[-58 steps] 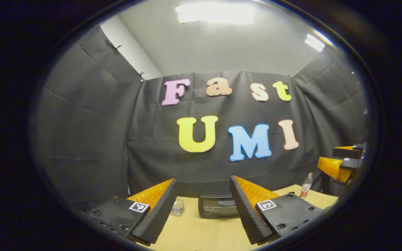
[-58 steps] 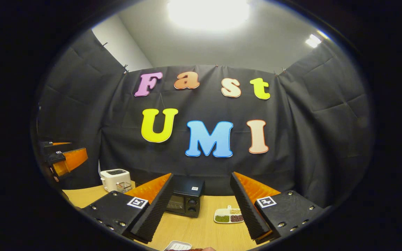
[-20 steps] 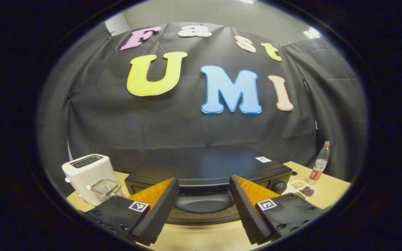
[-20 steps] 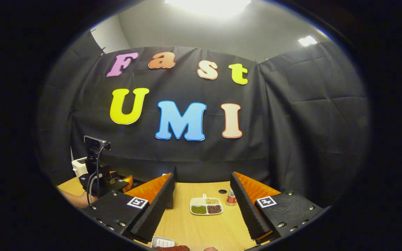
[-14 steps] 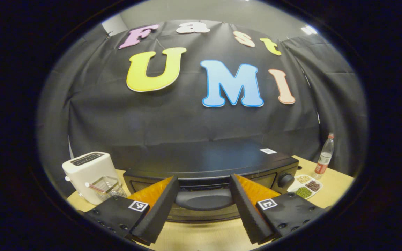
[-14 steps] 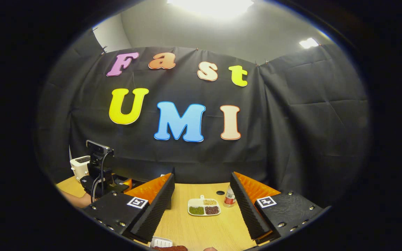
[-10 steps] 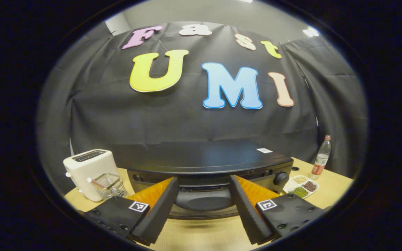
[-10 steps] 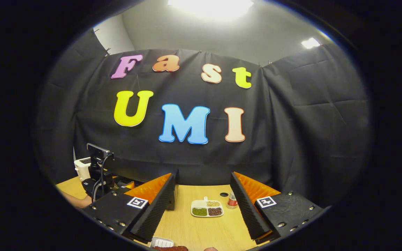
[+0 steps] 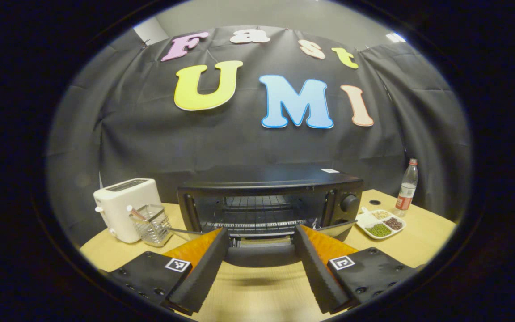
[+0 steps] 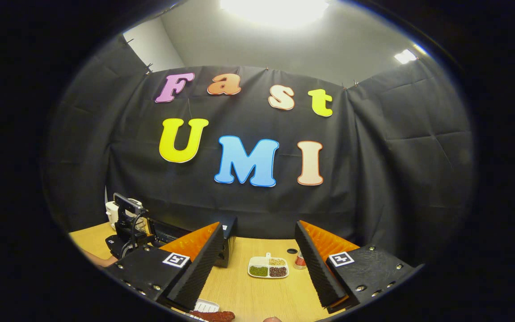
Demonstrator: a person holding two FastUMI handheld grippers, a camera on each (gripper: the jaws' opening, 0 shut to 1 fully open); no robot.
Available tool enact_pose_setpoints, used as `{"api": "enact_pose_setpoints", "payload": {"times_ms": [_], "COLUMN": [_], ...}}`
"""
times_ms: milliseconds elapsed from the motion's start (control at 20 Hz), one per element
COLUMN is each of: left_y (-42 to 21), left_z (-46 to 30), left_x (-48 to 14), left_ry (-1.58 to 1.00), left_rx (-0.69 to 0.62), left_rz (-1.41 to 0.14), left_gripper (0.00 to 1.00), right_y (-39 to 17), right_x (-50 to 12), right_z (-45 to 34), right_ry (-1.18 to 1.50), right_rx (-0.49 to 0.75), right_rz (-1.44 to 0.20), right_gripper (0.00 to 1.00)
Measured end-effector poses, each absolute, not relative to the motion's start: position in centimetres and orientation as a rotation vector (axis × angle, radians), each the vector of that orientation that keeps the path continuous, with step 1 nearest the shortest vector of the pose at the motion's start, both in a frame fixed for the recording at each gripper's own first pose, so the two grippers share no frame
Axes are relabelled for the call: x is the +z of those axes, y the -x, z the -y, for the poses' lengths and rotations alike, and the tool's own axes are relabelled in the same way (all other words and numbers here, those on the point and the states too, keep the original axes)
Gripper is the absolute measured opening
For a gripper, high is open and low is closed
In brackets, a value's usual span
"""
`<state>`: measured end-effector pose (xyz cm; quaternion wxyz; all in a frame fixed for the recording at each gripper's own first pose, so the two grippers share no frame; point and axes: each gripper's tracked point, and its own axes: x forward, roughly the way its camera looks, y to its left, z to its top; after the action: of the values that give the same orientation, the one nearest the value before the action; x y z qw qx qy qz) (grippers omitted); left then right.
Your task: Open the electric oven with the left hand, put the food in, and close the electric oven.
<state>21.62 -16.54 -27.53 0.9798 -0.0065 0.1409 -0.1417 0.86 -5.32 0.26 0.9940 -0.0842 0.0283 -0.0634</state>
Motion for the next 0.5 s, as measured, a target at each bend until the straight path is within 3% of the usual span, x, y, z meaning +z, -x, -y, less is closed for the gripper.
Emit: {"api": "enact_pose_setpoints", "payload": {"times_ms": [500], "left_y": [-17.8], "left_z": [15.9], "left_x": [-30.7], "left_ry": [0.045], "left_rx": [-0.2], "left_rz": [-0.313], "left_gripper": [0.96], "right_y": [1.9], "right_x": [-2.9], "right_z": [6.8], "right_ry": [0.159], "right_rx": [-0.053], "right_rz": [-0.152], "right_gripper": [0.97]}}
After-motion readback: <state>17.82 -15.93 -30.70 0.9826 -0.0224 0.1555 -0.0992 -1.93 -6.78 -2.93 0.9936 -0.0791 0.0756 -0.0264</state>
